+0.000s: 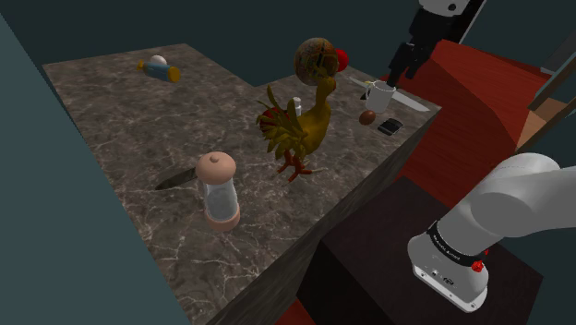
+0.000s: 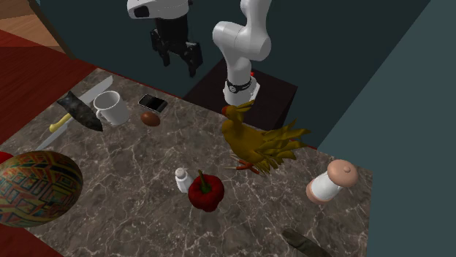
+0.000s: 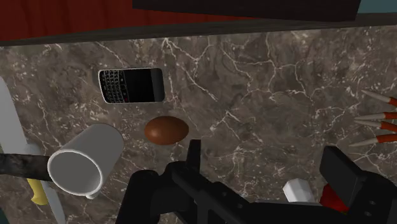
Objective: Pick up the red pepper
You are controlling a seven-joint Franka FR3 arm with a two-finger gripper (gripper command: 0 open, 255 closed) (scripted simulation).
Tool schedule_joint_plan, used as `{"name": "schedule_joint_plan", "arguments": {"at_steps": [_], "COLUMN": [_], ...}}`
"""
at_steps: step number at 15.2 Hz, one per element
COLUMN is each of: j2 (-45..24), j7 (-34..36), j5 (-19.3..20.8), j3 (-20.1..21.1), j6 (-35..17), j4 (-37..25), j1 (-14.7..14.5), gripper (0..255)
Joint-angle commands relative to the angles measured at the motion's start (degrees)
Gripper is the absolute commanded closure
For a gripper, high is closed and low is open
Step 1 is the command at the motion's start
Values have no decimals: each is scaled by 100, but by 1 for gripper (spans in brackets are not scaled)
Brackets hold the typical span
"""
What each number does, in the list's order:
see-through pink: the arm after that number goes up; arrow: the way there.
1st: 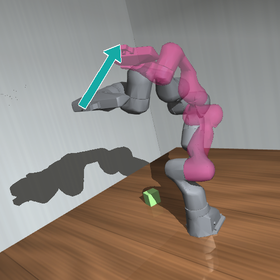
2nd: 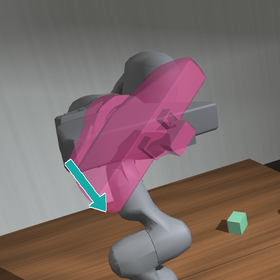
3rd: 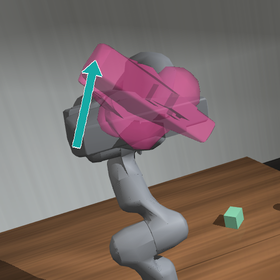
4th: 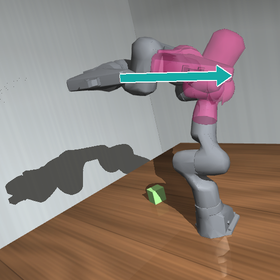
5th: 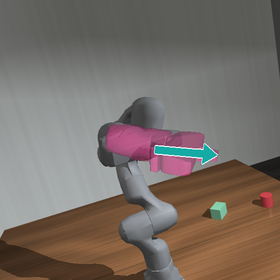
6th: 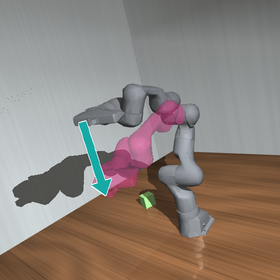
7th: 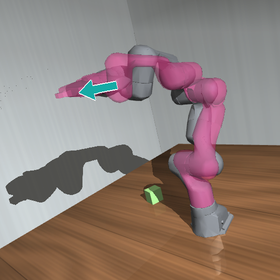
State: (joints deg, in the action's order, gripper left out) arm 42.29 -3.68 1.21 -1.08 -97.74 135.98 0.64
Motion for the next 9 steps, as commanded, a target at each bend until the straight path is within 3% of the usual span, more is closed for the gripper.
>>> {"name": "schedule_joint_plan", "arguments": {"at_steps": [1, 9], "j2": [0, -1657], "j7": [0, -294], "j5": [0, -477], "j3": [0, 119], "j6": [0, -648], "j4": [0, -787], "j1": [0, -454], "gripper": [0, 0]}}
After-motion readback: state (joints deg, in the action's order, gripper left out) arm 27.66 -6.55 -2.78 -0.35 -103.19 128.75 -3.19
